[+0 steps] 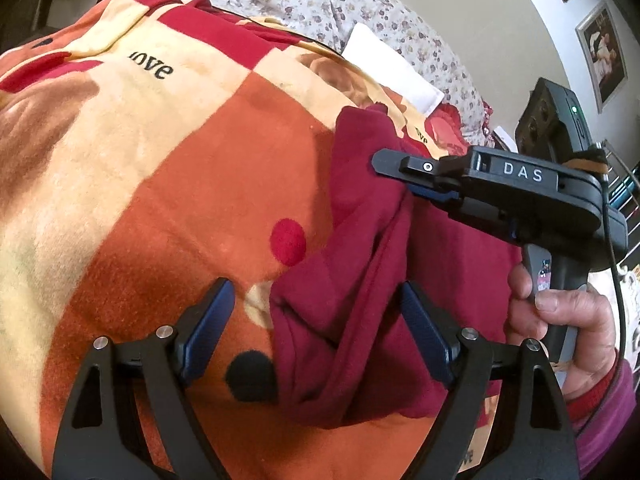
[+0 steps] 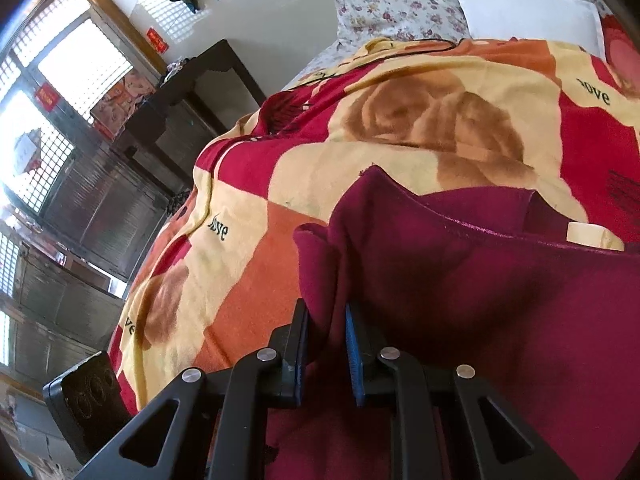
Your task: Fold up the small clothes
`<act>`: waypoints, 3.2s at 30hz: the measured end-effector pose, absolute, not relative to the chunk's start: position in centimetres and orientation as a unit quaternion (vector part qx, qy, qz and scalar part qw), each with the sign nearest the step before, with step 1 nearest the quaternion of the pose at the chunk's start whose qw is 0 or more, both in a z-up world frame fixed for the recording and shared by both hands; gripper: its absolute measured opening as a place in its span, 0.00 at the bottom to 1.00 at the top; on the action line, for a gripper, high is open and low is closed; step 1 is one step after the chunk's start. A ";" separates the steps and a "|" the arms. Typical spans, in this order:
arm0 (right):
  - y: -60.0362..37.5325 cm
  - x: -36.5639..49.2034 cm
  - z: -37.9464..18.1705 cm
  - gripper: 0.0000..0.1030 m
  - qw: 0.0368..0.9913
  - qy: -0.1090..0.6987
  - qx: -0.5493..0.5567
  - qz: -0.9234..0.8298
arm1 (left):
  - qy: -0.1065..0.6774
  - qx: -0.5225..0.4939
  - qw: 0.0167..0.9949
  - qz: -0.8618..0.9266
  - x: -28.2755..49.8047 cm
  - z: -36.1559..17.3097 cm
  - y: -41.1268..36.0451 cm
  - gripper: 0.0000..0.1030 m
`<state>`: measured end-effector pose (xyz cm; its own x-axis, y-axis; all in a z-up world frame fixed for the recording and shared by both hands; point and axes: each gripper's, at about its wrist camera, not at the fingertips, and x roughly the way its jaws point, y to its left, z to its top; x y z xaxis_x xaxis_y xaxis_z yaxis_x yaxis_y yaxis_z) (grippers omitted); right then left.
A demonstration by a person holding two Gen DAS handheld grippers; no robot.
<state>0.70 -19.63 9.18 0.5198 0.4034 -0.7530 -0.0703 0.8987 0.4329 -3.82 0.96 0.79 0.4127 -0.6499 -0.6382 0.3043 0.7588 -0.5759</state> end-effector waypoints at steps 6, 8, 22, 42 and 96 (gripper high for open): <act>-19.1 1.0 9.0 0.16 0.853 0.473 0.174 0.140 | 0.458 -0.186 0.819 -0.292 -4.2 0.7 1.3 0.82; -18.9 1.1 8.9 0.16 0.853 0.474 0.170 0.138 | 0.458 -0.184 0.819 -0.295 -4.1 0.7 1.1 0.82; -14.4 4.0 7.2 0.47 0.853 0.512 0.060 0.080 | 0.463 -0.189 0.800 -0.331 -3.7 0.0 0.6 0.74; -29.2 -8.7 18.6 0.15 0.930 0.324 0.158 0.064 | 0.411 -0.138 0.786 -0.441 -10.0 11.4 -9.2 0.23; -39.2 -23.7 14.3 0.20 0.894 0.346 0.283 0.015 | 0.424 0.062 0.805 -0.411 -13.6 9.0 -16.3 0.50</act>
<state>-23.73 -39.19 14.25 0.7599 0.2226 -0.6107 0.1696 0.8391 0.5168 -13.58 -16.35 9.04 0.3033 -0.6092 -0.7327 0.7142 0.6543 -0.2484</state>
